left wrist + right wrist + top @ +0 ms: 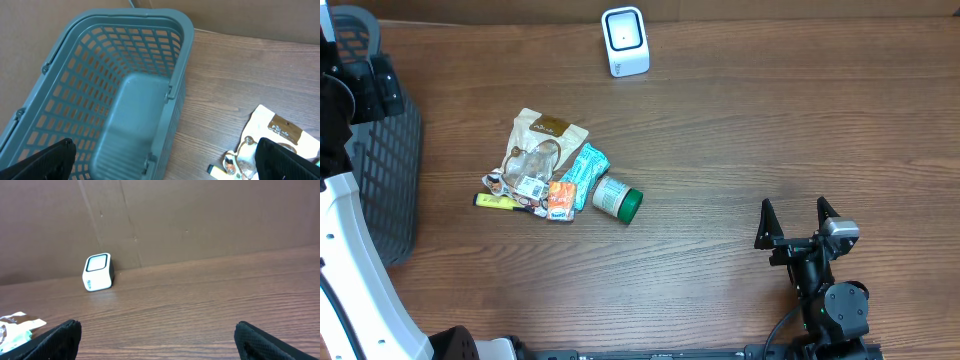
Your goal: Scan the item barcode
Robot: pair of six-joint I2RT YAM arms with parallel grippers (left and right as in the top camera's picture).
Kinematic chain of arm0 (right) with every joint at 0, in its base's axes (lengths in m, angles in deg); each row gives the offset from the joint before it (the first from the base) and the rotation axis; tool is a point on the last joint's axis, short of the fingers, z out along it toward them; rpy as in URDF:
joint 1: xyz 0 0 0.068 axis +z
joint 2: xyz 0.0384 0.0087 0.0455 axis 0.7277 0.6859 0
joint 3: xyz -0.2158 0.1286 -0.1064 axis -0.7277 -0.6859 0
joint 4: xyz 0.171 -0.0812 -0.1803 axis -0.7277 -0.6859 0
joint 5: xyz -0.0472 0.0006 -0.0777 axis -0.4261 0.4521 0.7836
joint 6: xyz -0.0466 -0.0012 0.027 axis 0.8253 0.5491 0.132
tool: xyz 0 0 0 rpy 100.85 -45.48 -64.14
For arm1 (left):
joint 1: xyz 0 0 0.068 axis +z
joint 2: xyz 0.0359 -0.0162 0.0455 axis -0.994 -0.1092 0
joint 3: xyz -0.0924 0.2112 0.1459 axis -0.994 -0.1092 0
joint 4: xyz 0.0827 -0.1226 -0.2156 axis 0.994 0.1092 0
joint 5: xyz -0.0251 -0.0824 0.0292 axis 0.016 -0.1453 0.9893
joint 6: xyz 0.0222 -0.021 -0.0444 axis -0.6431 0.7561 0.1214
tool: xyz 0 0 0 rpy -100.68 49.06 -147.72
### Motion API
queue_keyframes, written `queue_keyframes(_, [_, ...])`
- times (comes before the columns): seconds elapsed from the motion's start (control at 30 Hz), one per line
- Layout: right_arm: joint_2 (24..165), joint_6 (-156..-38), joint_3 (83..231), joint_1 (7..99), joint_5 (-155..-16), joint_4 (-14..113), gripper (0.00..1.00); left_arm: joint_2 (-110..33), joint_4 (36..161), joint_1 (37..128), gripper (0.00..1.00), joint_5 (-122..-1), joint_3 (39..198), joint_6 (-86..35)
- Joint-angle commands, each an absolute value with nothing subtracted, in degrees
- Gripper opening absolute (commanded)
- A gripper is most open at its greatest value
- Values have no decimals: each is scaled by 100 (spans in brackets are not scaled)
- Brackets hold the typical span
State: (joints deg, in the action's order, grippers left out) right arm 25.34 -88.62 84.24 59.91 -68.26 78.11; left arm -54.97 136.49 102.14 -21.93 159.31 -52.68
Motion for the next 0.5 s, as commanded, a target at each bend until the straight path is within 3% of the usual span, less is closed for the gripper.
queue_keyframes(0.0, [2521,-8886,8365,5989,-6745,7844,100,-5528,13629,10245,100,-2140,15959,-5351])
queue_keyframes(0.47, [2521,-8884,8365,5982,-6678,7846,100,-5528,13629,10245,100,-2140,15959,-5351])
